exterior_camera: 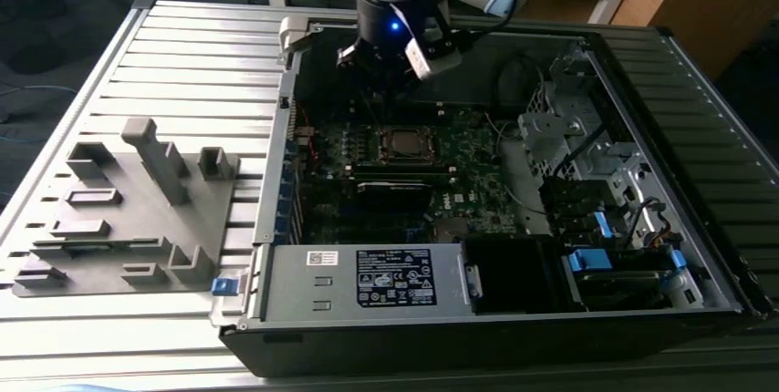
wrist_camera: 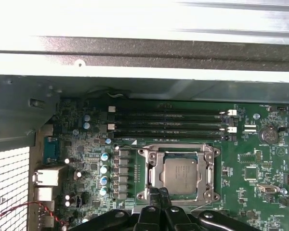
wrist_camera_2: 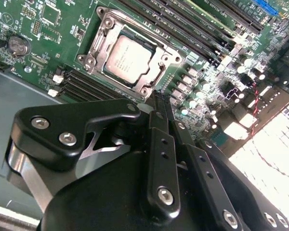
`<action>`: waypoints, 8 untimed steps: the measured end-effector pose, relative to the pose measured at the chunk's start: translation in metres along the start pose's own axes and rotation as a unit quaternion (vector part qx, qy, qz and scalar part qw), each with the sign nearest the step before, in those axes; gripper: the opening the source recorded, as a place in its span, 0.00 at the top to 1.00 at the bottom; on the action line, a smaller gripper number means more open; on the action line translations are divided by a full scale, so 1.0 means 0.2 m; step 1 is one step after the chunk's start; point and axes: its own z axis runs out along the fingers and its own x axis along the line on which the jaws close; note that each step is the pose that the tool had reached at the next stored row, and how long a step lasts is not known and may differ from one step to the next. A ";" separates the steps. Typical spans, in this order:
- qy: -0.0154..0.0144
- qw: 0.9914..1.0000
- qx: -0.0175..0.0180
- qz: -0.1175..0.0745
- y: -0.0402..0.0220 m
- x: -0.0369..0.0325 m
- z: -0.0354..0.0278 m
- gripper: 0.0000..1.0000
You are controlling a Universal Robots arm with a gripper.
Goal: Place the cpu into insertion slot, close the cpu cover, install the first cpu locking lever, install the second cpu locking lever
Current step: 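Install the first cpu locking lever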
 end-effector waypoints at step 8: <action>0.000 1.000 0.000 0.000 0.000 0.043 0.003 0.89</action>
